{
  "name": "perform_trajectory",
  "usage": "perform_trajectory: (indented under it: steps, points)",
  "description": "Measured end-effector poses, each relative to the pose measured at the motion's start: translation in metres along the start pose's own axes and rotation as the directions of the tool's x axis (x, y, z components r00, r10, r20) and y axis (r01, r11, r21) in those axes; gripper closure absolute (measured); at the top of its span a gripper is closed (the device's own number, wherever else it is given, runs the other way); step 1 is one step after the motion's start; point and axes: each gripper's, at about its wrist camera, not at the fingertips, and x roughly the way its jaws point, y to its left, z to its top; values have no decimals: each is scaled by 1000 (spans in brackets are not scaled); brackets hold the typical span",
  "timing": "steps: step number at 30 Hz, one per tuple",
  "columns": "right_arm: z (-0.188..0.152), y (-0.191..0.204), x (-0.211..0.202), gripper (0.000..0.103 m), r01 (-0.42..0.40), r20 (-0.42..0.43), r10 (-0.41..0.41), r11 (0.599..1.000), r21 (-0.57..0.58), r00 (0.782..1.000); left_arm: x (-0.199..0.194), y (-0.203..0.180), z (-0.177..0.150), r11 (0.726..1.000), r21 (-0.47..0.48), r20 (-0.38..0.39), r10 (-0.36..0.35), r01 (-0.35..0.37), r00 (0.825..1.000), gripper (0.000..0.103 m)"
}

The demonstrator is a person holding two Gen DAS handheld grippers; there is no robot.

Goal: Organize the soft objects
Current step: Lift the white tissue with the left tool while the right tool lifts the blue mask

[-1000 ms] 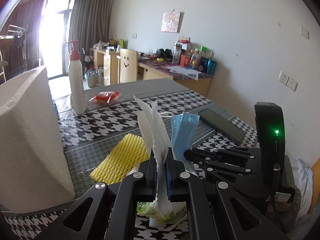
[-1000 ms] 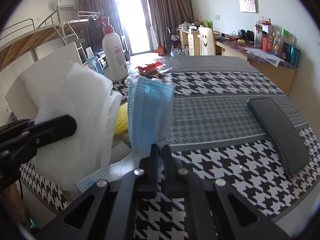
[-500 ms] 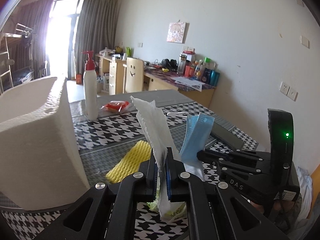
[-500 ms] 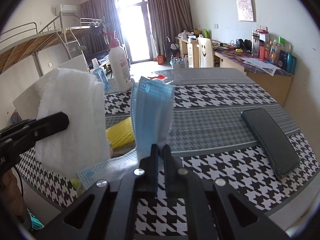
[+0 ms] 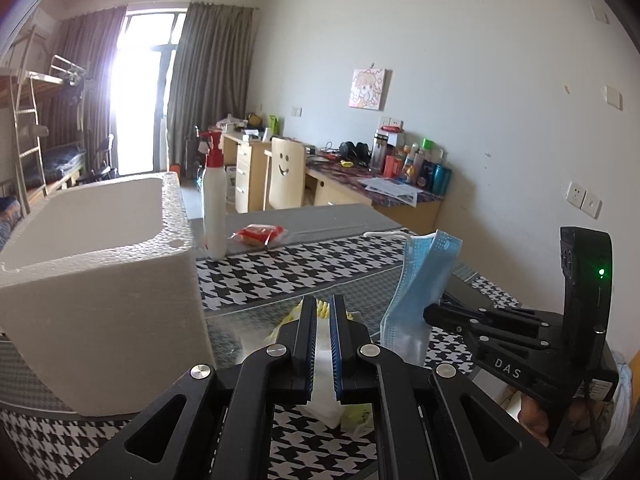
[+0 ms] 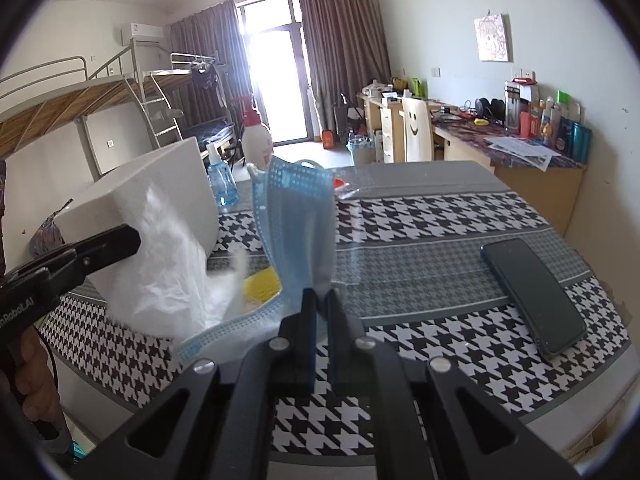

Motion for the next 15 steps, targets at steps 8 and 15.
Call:
perform_trajectory:
  steps: [8,15]
  points:
    - [3,4,-9,96,-6,24,6,1000,-11,1000,-3,3,-3,1000,-2,-5,25,-25,1000,96]
    - [1,4,-11,96,1,26,-1,1000,-11,1000,9,5,-15,998,8,-82,62,-61,995,91]
